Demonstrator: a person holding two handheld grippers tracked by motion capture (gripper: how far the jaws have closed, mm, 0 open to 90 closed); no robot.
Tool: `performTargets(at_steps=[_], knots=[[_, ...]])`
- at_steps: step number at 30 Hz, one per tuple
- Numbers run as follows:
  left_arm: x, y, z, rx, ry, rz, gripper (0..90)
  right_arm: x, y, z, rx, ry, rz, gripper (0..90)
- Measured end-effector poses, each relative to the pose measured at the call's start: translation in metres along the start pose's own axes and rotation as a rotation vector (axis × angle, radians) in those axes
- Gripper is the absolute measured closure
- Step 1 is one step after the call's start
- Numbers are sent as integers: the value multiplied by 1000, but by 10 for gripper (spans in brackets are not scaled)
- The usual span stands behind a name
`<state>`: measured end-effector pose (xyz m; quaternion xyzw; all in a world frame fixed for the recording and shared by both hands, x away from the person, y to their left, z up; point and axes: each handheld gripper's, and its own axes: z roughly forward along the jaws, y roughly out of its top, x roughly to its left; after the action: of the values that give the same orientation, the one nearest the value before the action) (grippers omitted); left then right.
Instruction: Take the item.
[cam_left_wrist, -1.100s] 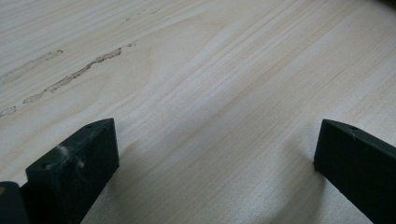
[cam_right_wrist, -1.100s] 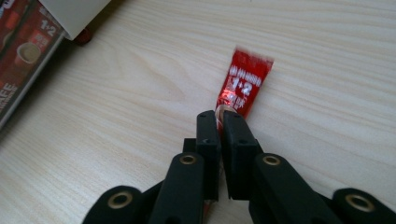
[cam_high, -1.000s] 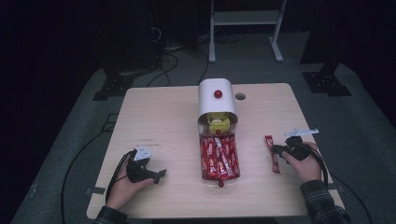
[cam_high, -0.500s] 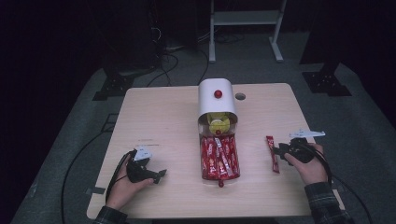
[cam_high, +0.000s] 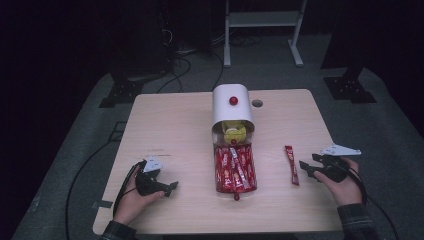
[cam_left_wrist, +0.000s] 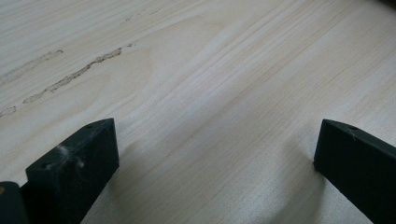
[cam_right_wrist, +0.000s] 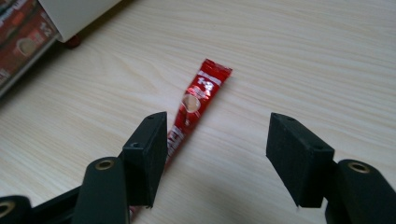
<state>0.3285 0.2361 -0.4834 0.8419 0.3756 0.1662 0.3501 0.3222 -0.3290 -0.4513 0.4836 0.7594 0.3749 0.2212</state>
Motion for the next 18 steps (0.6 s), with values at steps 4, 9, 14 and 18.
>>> performTargets(at_steps=[4,9,14,18], knots=[[0,0,0,0,0,-1,0,-7,-6,0,5,-16,7,355],[0,0,0,0,0,-3,0,-17,-12,4,20,-17,39,335],[0,0,0,0,-1,-2,0,-22,-15,6,42,-33,55,305],[0,0,0,0,-1,-2,0,-23,-18,8,68,-48,59,275]])
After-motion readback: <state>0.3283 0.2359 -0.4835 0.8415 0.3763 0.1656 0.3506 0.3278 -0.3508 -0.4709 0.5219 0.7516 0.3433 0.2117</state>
